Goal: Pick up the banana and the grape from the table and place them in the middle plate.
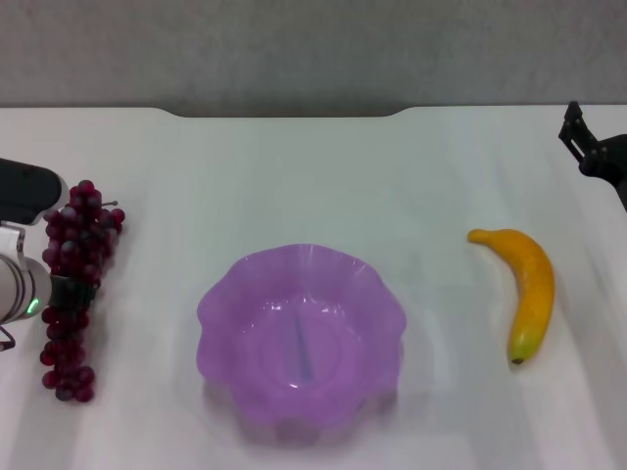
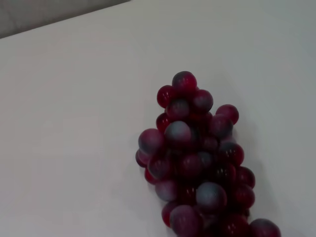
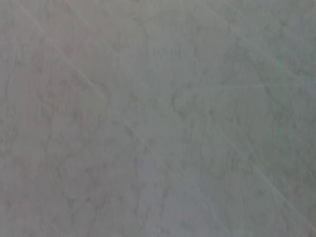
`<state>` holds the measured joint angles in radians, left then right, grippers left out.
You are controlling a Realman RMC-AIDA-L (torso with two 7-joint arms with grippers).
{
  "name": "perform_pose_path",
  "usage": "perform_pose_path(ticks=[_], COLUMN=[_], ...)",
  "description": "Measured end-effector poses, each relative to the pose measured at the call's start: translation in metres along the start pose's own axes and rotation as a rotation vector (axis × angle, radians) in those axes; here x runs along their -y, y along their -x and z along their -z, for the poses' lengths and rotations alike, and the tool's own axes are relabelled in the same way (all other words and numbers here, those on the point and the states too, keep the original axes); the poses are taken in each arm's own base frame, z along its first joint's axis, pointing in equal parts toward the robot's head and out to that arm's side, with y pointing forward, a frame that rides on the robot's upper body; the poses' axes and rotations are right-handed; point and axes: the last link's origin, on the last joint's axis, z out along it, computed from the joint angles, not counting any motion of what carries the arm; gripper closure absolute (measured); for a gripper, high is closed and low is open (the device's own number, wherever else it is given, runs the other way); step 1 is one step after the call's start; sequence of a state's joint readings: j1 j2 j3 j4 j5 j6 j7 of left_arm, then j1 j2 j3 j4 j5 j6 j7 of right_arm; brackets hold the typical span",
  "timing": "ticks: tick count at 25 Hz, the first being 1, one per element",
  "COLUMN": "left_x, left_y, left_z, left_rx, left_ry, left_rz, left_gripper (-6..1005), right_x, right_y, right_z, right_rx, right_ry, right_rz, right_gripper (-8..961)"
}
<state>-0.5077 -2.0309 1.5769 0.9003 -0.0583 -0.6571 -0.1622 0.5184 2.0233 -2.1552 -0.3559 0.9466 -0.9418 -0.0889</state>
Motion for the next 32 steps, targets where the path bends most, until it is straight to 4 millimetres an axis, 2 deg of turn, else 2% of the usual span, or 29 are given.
perform_pose_path(ticks=[19,26,32], left_x=[-0.005,-0.016,-0.017], left_y=[-0.009,-0.018,-0.024], left_z=[0.004,0.013,0.017], left_rx=[-0.042,-0.093,-0.131], left_ry=[0.007,0.029,0.037], left_rz=[-0.027,-0.056,-0.059], left_gripper=[544,551,552], right_x=[0.001,0.003,0.003], right_y=[-0.001,-0.002,-0.002], right_z=[0.000,0.003,0.002], right_rx=[-0.003,-0.008,-0.006], right_ry=[-0.004,-0.011,-0.011], right_rz=[-0.001,-0.003,-0.004], right_gripper=[66,66,66])
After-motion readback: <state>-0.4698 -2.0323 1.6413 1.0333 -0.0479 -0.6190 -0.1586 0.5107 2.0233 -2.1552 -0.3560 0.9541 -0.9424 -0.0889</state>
